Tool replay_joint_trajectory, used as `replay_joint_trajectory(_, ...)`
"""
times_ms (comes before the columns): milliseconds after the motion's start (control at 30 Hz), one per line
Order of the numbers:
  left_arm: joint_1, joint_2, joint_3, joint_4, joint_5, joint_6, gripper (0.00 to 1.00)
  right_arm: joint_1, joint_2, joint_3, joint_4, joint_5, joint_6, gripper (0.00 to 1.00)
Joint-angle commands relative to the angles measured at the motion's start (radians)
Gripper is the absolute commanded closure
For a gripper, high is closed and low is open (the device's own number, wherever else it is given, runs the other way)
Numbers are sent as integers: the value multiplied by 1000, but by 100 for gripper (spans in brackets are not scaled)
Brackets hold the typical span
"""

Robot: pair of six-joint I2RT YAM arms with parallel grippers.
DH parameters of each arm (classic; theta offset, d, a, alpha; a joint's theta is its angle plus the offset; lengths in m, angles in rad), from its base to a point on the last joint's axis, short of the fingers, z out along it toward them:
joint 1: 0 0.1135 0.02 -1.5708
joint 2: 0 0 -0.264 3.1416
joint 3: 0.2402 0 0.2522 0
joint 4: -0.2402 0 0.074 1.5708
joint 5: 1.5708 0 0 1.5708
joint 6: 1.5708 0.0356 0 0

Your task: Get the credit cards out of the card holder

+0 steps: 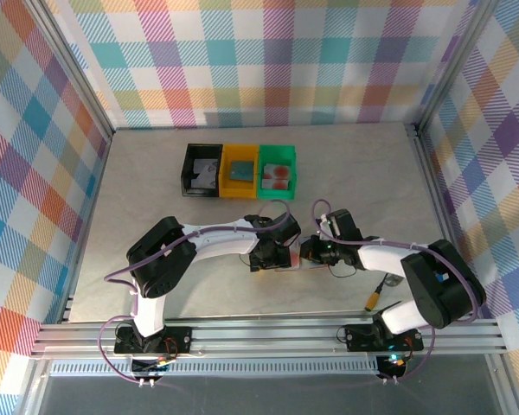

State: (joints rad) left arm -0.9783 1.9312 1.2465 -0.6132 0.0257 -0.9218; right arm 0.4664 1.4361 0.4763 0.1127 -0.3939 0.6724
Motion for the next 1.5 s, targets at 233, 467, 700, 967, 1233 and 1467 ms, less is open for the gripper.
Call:
replay_joint_trajectory(233, -2, 94, -108, 168, 157, -3, 24, 6, -82, -13, -81, 68, -5, 100)
replay_joint_trajectory(467, 1, 60, -99, 151, 147, 3, 22, 5, -116, -8, -125, 91, -12, 100)
replay_joint_trajectory(700, 15, 33, -96, 130, 119, 11, 20, 5, -117, -9, -117, 59, -17, 100)
replay_joint_trajectory(967, 64, 39, -79, 86, 100, 53, 20, 3, -102, 15, -111, 36, -10, 73)
replay_joint_trajectory(1233, 69, 68, -45, 17, 65, 65, 20, 3, -32, 47, -114, 34, -9, 70)
replay_joint_trajectory(1467, 73, 64, -50, -14, 23, 75, 20, 3, 0, 53, -79, 12, -13, 73)
